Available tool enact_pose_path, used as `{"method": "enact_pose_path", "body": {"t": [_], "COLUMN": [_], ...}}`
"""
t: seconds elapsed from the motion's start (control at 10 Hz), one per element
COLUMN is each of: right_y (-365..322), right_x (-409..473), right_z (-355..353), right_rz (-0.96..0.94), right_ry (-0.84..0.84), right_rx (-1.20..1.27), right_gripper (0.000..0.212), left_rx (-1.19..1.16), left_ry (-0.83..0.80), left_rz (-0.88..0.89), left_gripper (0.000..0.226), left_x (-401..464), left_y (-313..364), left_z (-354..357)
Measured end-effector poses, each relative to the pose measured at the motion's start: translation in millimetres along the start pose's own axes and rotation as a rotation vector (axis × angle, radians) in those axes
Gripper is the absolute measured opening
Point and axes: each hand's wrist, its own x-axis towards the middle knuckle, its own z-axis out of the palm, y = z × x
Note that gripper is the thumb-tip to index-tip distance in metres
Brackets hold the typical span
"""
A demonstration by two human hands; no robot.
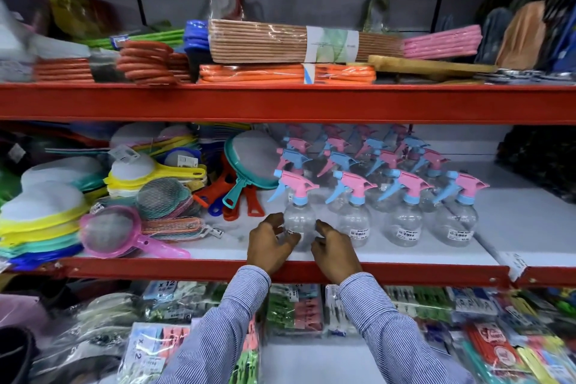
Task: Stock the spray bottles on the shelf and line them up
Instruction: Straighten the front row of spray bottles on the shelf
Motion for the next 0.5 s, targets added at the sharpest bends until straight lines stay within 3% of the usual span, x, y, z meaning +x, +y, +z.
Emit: {"method": "enact_pose_path", "body": {"t": [0.5], "right_y": [-0.3], "right_x": [-1.5], "right_z": [1.2], "right_rz": [0.051], "right_ry": [-0.024], "right_rx": [0.043], "right_gripper": [0.051], "left_rx": [0.02], "left_ry": [0.027], "left_rz": [0.002], "left_gripper": [0.028], "left_x": [-4.7], "left_y": [0.4], "left_z": [-0.8]}}
